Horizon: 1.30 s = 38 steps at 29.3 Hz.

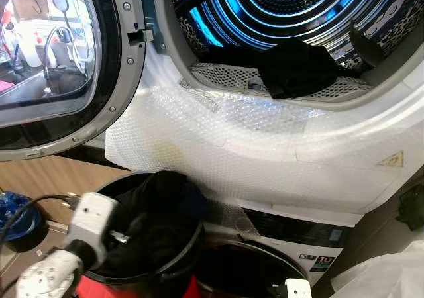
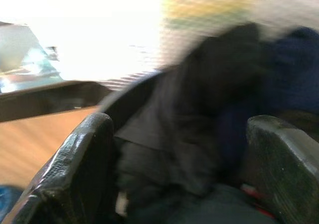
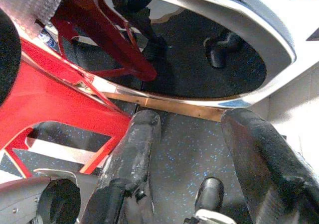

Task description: Clothes washing

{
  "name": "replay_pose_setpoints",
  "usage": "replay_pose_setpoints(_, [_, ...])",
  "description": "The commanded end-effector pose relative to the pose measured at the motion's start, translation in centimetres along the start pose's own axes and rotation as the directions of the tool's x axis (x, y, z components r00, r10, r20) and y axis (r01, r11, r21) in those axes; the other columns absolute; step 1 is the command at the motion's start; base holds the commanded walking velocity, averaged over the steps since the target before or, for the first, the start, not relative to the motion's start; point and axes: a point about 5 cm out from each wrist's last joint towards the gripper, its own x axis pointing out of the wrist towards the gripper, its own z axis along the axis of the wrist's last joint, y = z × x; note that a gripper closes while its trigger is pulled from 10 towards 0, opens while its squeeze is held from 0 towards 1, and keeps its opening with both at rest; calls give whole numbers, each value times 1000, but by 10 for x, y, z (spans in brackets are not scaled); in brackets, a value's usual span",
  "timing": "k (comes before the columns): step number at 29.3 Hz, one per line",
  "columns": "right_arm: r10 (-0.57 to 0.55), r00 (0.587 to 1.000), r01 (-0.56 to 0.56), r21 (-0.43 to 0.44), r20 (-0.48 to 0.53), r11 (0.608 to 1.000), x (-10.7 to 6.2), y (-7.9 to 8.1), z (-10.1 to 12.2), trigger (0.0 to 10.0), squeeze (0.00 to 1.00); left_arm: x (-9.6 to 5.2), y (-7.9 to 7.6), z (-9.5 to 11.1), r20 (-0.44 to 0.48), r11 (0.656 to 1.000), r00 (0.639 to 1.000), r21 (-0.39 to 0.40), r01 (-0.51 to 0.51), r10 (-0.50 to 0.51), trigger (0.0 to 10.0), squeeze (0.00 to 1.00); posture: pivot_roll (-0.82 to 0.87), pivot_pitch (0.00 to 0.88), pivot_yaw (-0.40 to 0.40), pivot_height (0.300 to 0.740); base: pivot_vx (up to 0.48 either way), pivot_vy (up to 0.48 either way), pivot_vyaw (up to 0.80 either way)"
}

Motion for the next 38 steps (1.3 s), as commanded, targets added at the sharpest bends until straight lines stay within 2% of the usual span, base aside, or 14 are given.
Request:
replay_pose_setpoints(1, [17, 1000, -17, -18, -19, 1000, 0, 2, -3, 10000, 0, 7, 12, -4, 11, 997, 997, -17, -76, 76, 10000, 1000, 284, 0, 1, 740, 0, 0, 0])
replay_pose_setpoints(6, [33, 999, -33, -30, -13, 999, 1, 5, 1, 10000, 0, 22, 7, -9, 10, 997, 999, -64, -39, 39, 10000, 1000, 262, 0, -7, 740, 0, 0, 0])
replay_pose_setpoints(8, [32, 999, -32, -25, 0, 999, 2, 5, 5, 10000, 0, 24, -3, -9, 2, 996, 997, -19, 82, -82, 10000, 1000, 248, 0, -7, 740, 0, 0, 0])
replay_pose_setpoints(11, [30, 1000, -30, -23, 8, 999, 3, 3, 8, 10000, 0, 21, -6, -7, 1, 986, 986, -23, 166, -166, 10000, 1000, 239, 0, -5, 740, 0, 0, 0])
replay_pose_setpoints(13, [18, 1000, -18, -18, 10, 1000, 2, -2, 9, 10000, 0, -2, 15, 2, -45, 965, 964, 3, 263, -262, 10000, 1000, 234, 0, -4, 740, 0, 0, 0])
replay_pose_setpoints(14, [18, 1000, -18, -18, 10, 1000, 2, -2, 9, 10000, 0, -2, 15, 2, -45, 965, 964, 3, 263, -262, 10000, 1000, 234, 0, -4, 740, 0, 0, 0])
replay_pose_setpoints(19, [16, 1000, -16, -18, -10, 1000, 1, -5, 4, 10000, 0, -40, 45, 16, -130, 924, 917, 14, 382, -377, 10000, 1000, 267, 0, -5, 740, 0, 0, 0])
replay_pose_setpoints(21, [19, 1000, -19, -20, -15, 1000, 1, -4, 4, 10000, 0, -46, 49, 17, -157, 916, 905, -6, 401, -397, 10000, 1000, 269, 0, -4, 740, 0, 0, 0])
replay_pose_setpoints(24, [36, 999, -37, -20, -19, 999, 2, 0, 5, 10000, 0, -61, 56, 7, -298, 873, 830, -29, 486, -472, 10000, 1000, 280, 0, -10, 740, 0, 0, 0])
replay_pose_setpoints(28, [43, 999, -44, -23, -16, 999, 3, 2, 7, 10000, 0, -54, 59, -6, -332, 872, 814, -56, 487, -476, 10000, 1000, 281, 0, -16, 740, 0, 0, 0])
replay_pose_setpoints(33, [50, 999, -50, -35, -13, 998, 3, 0, 9, 10000, 0, -42, 58, -18, -399, 839, 764, -30, 543, -508, 10000, 996, 268, 0, -30, 740, 0, 0, 0])
replay_pose_setpoints(34, [48, 999, -49, -35, -14, 998, 3, -1, 9, 10000, 0, -39, 59, -17, -402, 838, 764, -18, 545, -505, 10000, 749, 267, 0, -31, 740, 0, 0, 0])
replay_pose_setpoints(35, [47, 999, -47, -37, -14, 998, 3, -3, 9, 10000, 0, -35, 59, -17, -399, 834, 762, -11, 552, -510, 10000, 35, 266, 0, -33, 740, 0, 0, 0])
replay_pose_setpoints(38, [41, 999, -42, -41, -17, 998, 2, -6, 7, 10000, 0, -26, 59, -17, -394, 813, 747, 0, 582, -535, 10000, 0, 257, 0, -36, 740, 0, 0, 0])
